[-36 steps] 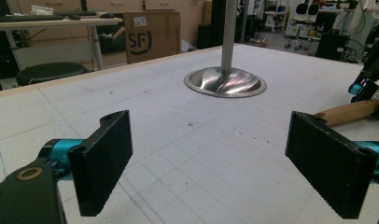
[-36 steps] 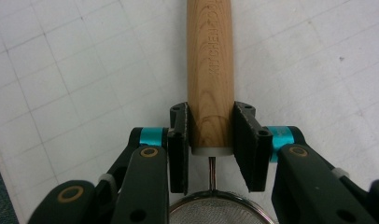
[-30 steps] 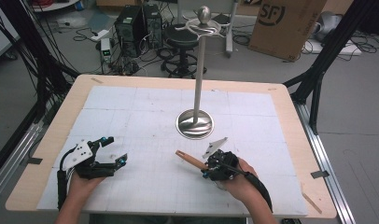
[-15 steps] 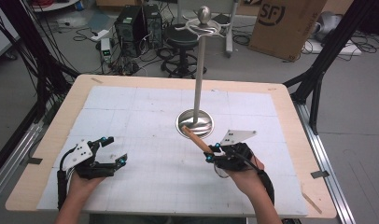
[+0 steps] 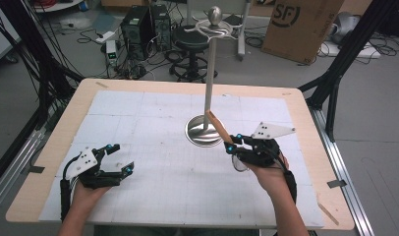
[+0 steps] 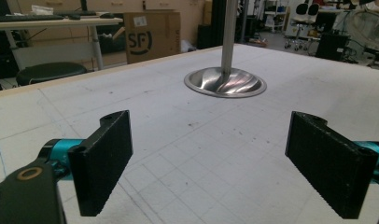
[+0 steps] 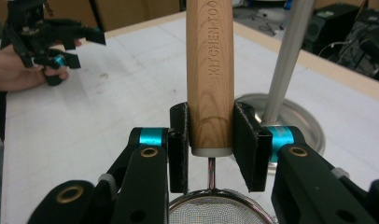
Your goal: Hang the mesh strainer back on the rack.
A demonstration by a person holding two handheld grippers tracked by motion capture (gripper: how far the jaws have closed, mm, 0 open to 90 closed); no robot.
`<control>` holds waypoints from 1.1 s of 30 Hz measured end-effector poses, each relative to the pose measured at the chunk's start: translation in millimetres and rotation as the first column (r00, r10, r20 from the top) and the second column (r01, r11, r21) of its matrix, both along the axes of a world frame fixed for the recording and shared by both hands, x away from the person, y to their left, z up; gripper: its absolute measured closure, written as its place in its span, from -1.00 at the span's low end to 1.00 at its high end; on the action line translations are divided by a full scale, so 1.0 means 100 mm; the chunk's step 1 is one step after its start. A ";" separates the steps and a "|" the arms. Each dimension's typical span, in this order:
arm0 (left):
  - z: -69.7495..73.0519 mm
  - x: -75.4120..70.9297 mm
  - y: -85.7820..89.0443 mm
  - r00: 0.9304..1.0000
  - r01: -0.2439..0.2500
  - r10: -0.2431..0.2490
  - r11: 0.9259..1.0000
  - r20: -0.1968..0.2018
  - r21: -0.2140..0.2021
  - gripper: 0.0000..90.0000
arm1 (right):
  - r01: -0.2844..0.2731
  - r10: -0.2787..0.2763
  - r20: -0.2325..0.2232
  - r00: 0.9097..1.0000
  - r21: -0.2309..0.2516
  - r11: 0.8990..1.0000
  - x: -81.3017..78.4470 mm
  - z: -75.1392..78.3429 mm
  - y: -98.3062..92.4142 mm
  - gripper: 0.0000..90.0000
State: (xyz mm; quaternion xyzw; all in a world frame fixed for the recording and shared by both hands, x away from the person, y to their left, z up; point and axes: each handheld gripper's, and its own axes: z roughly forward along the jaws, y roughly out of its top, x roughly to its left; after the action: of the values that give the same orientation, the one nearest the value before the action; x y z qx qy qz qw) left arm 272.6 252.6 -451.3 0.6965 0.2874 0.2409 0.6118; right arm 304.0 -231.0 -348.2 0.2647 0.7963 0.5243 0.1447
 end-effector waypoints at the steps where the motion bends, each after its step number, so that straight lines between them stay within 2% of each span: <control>1: 0.00 0.00 0.00 1.000 0.000 0.000 1.000 0.001 0.001 -0.66 | 0.000 0.000 0.007 1.000 0.004 1.000 0.01 0.03 -0.01 0.52; 5: 0.00 0.00 0.00 1.000 -0.002 0.002 1.000 0.000 0.000 -0.66 | -0.001 0.000 0.034 0.999 0.019 1.000 0.09 0.16 -0.07 0.52; 14: 0.00 0.00 0.00 1.000 -0.001 0.001 1.000 0.001 0.000 -0.66 | 0.020 -0.025 0.060 0.998 0.080 0.997 0.27 0.50 -0.23 0.52; 18: 0.00 0.00 0.00 1.000 0.001 -0.001 1.000 -0.001 -0.001 -0.66 | 0.034 -0.040 0.084 0.996 0.078 0.996 0.34 0.66 -0.29 0.52; 25: 0.00 0.00 0.00 1.000 0.000 0.000 1.000 -0.002 -0.002 -0.66 | 0.038 -0.048 0.134 0.990 0.075 0.996 0.35 0.96 -0.36 0.52; 33: 0.00 0.00 0.00 1.000 -0.002 0.002 1.000 0.003 0.003 -0.66 | 0.037 -0.053 0.172 0.984 0.091 0.995 0.34 1.18 -0.39 0.52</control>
State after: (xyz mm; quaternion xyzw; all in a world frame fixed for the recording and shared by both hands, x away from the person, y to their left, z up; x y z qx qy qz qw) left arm 272.7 252.9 -451.2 0.6970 0.2868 0.2428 0.6107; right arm 337.5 -270.0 -229.9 0.2417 0.7507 0.5764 0.2139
